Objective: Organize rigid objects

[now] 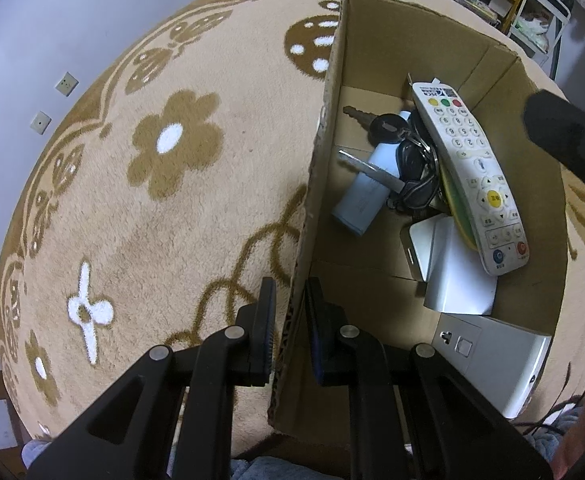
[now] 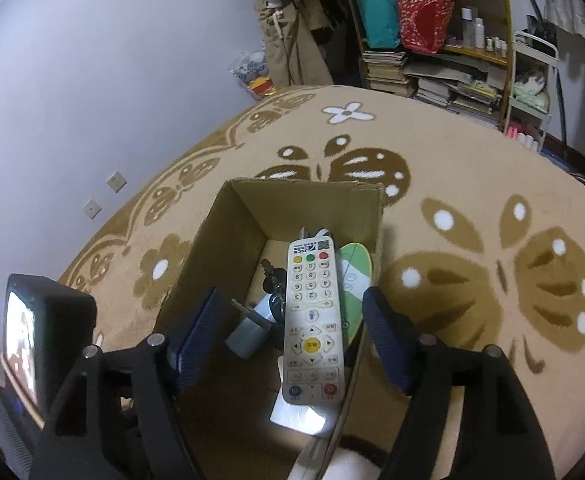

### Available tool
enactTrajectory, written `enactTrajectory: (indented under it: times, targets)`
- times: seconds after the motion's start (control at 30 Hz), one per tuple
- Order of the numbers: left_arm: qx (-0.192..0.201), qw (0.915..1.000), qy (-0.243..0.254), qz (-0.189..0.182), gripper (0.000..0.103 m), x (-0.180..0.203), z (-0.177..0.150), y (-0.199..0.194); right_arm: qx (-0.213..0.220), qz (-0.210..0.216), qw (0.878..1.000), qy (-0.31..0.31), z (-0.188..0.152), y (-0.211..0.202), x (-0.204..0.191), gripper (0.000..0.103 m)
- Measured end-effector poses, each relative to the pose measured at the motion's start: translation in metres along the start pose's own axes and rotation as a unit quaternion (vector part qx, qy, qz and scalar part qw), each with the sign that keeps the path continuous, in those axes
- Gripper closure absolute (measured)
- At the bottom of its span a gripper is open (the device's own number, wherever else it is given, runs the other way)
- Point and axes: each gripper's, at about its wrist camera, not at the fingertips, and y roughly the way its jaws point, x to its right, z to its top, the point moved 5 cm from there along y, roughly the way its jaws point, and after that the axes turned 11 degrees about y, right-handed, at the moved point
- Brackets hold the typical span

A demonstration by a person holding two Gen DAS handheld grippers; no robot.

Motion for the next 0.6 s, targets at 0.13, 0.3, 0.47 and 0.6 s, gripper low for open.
enactTrajectory:
  times: [0.13, 0.3, 0.47, 0.6]
  targets:
    - [0.02, 0.9998, 0.002, 0.001, 0.088, -0.001, 0.003, -0.009, 0.01, -0.012, 1.0, 0.003, 0.001, -0.016, 0.007, 0.015]
    - [0.042, 0.9991, 0.005, 0.006, 0.084, -0.004, 0.002, -0.023, 0.029, -0.042, 0.999, -0.007, -0.002, -0.039, 0.016, 0.004]
    - [0.067, 0.9976, 0.007, 0.017, 0.083, -0.003, 0.001, -0.043, 0.047, -0.061, 0.997, -0.011, -0.007, -0.064, 0.025, 0.002]
    - [0.089, 0.996, 0.002, 0.012, 0.073, -0.006, -0.004, -0.059, 0.053, -0.071, 0.996, -0.006, -0.01, -0.081, 0.033, 0.002]
